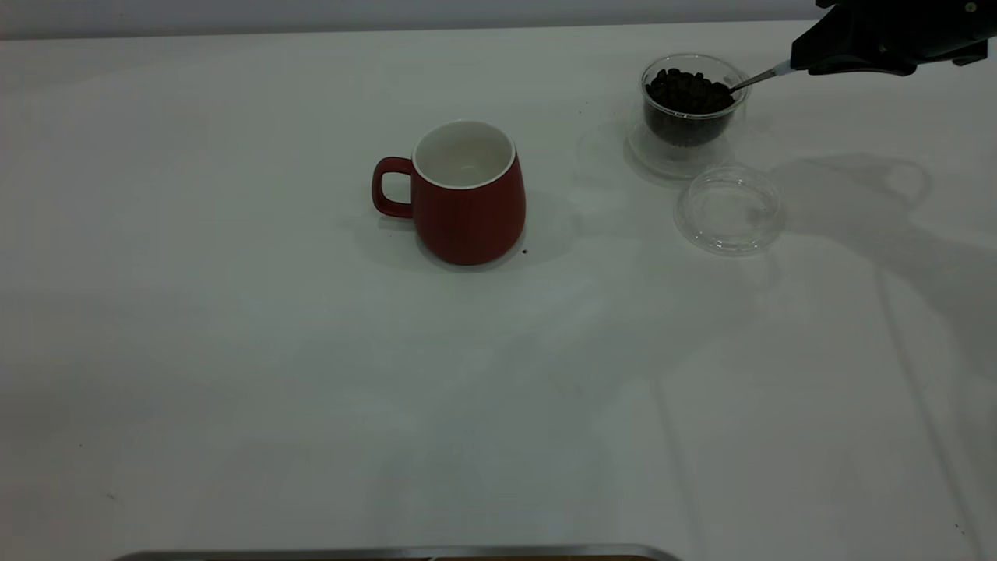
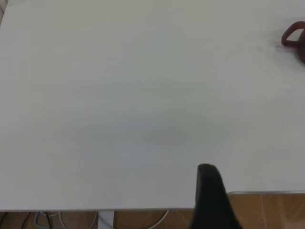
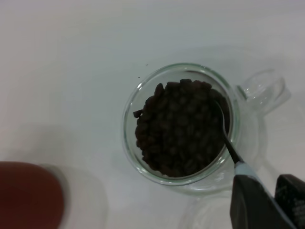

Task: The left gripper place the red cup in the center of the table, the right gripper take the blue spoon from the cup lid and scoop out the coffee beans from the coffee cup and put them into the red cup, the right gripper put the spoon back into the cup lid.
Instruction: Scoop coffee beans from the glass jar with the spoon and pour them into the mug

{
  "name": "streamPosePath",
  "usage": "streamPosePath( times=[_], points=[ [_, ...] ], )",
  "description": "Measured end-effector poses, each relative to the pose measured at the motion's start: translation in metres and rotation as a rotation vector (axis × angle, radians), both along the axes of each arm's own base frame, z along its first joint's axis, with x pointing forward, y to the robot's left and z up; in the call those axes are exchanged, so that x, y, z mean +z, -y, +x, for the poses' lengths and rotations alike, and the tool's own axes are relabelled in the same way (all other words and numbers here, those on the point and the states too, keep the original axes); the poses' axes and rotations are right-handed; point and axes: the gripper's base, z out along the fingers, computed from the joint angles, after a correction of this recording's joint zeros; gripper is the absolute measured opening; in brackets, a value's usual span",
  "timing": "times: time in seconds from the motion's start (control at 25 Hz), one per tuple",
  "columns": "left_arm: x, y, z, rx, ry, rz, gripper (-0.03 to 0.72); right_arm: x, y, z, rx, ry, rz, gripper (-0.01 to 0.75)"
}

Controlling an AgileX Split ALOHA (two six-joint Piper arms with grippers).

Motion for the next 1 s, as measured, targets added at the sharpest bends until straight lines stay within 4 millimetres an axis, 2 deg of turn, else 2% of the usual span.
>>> streamPosePath(
  times=[0.28, 0.6, 1.0],
  points=[
    [0.0, 0.0, 0.0, 0.0, 0.0, 0.0, 0.533, -0.005, -0.001, -0.001, -0.006, -0.027, 0.091, 0.107],
    [0.0, 0.0, 0.0, 0.0, 0.0, 0.0, 0.533, -0.018, 0.026, -0.002, -0.044, -0.054, 0.244, 0.107],
    [0.0, 0.0, 0.0, 0.0, 0.0, 0.0, 0.533, -0.038, 0.037, -0.009, -0.058, -0.104, 0.392, 0.107]
  ],
)
